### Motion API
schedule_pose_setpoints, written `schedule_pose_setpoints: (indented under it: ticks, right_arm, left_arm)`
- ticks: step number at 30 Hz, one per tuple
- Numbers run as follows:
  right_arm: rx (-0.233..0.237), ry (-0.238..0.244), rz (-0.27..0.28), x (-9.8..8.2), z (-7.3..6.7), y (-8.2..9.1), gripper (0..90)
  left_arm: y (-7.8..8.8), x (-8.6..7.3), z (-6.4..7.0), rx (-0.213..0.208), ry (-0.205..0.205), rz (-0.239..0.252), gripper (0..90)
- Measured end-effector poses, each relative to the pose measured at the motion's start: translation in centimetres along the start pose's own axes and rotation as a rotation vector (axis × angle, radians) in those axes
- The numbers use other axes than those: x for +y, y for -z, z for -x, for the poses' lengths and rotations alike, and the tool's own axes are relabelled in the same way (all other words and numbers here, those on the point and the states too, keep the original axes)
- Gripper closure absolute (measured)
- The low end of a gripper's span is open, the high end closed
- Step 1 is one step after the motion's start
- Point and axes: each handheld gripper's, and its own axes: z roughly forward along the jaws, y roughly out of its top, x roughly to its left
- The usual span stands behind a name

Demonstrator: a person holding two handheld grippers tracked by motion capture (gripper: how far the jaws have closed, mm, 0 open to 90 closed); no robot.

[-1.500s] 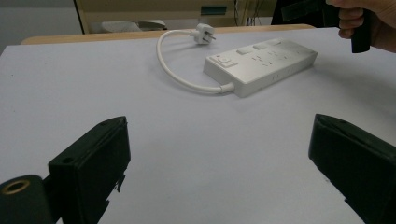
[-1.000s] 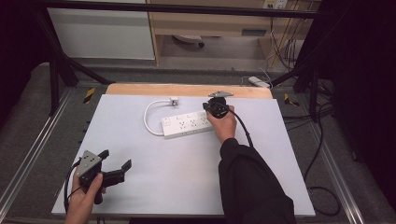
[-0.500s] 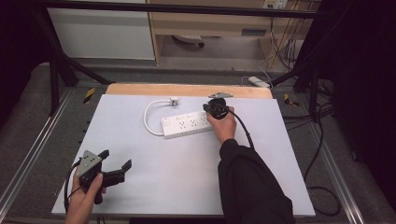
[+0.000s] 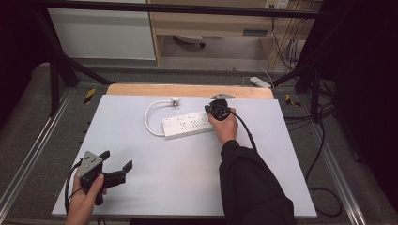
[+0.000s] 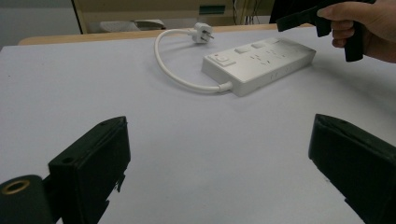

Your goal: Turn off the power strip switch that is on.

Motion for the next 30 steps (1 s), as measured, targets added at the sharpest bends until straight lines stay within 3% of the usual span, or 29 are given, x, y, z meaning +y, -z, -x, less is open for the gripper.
schedule_pose_setpoints:
  ticks: [30]
  right_arm:
    - [-0.001,-0.005,-0.011,-0.47,0.03,-0.33,90.0]
  left_arm:
    - [-0.01,0.01,0.04,-0.002,-0.007,-0.003,5.3]
